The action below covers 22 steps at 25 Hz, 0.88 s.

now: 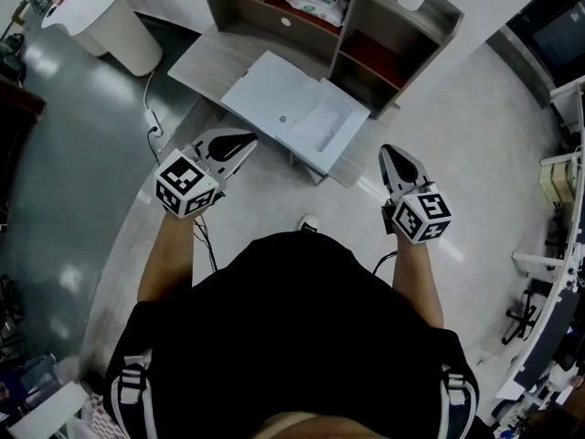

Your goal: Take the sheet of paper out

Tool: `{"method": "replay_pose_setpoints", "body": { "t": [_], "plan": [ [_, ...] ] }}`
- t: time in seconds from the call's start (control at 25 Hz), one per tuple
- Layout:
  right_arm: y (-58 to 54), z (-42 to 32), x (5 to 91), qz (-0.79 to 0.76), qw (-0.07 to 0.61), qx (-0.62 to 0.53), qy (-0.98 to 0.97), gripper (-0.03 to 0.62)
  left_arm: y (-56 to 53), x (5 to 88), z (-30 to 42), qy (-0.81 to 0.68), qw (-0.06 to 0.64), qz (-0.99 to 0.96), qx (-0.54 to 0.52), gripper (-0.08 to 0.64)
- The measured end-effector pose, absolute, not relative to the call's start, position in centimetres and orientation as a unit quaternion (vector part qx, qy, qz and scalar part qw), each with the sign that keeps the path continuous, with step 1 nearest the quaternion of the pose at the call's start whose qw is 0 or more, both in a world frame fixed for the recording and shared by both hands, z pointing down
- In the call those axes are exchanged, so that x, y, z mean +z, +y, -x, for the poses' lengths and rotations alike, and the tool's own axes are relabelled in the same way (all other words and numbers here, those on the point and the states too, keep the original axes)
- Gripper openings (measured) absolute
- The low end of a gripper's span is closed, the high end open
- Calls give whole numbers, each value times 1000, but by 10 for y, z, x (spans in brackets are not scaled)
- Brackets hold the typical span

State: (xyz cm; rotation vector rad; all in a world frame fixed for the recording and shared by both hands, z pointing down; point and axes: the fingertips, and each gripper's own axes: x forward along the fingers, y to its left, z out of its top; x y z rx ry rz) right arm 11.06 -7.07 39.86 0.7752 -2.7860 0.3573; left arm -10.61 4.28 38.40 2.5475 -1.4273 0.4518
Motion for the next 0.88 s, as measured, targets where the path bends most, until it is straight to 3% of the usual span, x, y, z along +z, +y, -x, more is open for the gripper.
{"method": "replay_pose_setpoints", "body": {
  "t": [0.88],
  "plan": [
    [-174,-113,416,-229,128,129,-956,14,-54,397,87,-498,107,-846,156,32]
  ]
}}
